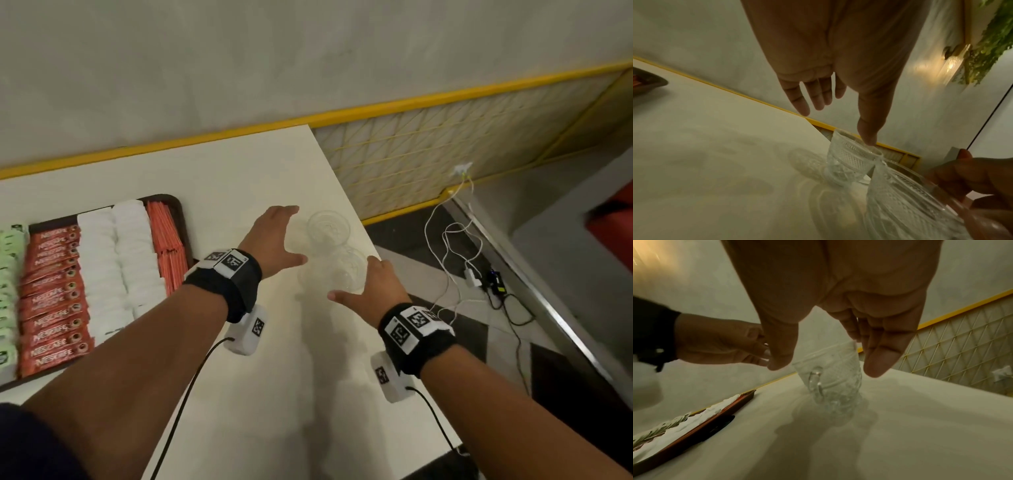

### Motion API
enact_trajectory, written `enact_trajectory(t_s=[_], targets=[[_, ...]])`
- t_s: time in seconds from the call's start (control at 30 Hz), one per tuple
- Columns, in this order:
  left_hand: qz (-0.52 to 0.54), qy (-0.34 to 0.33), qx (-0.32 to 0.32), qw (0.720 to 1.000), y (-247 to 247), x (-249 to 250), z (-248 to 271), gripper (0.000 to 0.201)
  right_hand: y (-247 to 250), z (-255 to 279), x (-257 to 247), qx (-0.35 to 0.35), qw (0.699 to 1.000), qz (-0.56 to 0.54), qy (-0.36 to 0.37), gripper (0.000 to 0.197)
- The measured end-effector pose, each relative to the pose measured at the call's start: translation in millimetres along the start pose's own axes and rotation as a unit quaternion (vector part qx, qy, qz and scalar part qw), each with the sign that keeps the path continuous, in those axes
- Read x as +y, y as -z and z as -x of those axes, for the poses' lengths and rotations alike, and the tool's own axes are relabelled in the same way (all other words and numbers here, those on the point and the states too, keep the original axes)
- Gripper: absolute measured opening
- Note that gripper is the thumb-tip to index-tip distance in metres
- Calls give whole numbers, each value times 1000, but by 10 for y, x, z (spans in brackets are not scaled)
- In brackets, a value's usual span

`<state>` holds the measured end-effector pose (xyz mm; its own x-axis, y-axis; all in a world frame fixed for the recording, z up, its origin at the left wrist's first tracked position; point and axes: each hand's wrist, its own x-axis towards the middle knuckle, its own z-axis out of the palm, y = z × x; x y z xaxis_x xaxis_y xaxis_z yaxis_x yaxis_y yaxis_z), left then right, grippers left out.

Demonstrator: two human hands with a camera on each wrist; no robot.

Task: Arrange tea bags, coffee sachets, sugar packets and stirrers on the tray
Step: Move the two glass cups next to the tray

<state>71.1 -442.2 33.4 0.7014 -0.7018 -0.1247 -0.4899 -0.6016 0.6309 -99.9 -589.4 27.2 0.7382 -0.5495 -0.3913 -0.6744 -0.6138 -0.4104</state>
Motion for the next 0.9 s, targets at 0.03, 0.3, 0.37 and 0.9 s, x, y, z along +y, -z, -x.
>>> enact_trajectory(t_s=[0.03, 0.3, 0.37, 0.9], targets=[[-21, -2, -15, 1000, -29, 45, -81, 97, -13, -28, -4, -4, 1000, -5, 2, 102], [-90, -2, -96, 991, -198, 202, -519, 112, 82, -180, 181, -38, 995, 19, 95, 88], [-86, 6, -109, 990, -244, 189, -566, 113, 105, -171, 259, -43, 995, 21, 84, 78], [89, 127, 69, 986, -232, -145, -305, 95, 4, -159, 335, -65, 995, -73, 28, 21]])
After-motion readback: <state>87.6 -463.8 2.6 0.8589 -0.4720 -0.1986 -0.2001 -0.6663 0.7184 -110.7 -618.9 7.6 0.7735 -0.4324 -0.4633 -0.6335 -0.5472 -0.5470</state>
